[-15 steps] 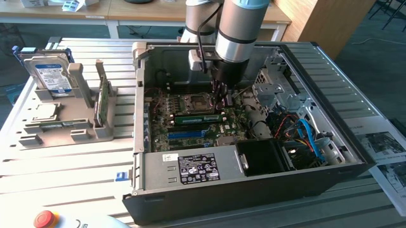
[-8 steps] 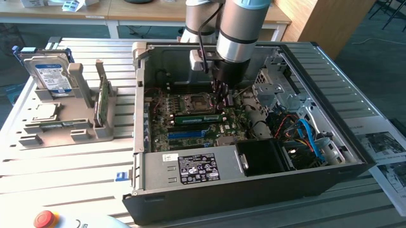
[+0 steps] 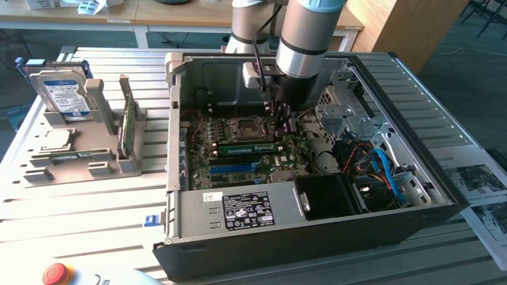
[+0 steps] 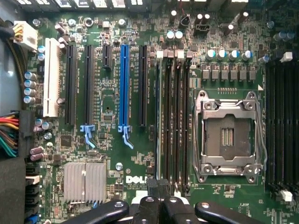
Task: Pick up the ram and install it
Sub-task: 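Press down the ram until it locks into place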
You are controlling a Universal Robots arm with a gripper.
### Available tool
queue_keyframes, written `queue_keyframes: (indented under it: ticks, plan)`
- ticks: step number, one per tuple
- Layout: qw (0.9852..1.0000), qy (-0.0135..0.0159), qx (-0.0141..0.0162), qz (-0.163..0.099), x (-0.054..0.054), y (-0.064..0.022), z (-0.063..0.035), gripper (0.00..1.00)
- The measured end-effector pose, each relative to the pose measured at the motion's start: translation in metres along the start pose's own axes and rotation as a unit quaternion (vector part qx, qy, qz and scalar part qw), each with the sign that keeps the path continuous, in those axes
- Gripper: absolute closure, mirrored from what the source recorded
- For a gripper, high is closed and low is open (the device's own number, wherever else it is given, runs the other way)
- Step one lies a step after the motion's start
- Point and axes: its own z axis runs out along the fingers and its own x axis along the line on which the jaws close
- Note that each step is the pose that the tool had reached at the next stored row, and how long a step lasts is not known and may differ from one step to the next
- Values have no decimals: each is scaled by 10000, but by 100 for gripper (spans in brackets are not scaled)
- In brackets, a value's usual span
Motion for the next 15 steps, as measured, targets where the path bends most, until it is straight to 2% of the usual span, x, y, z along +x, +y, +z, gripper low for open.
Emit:
queue_keyframes:
  ticks: [6, 11, 15]
  plan:
    - [10000, 0, 0, -1, 0, -59, 0, 90]
    - [10000, 0, 0, 0, 0, -63, 1, 90]
    - [10000, -1, 0, -1, -1, -64, 44, 90]
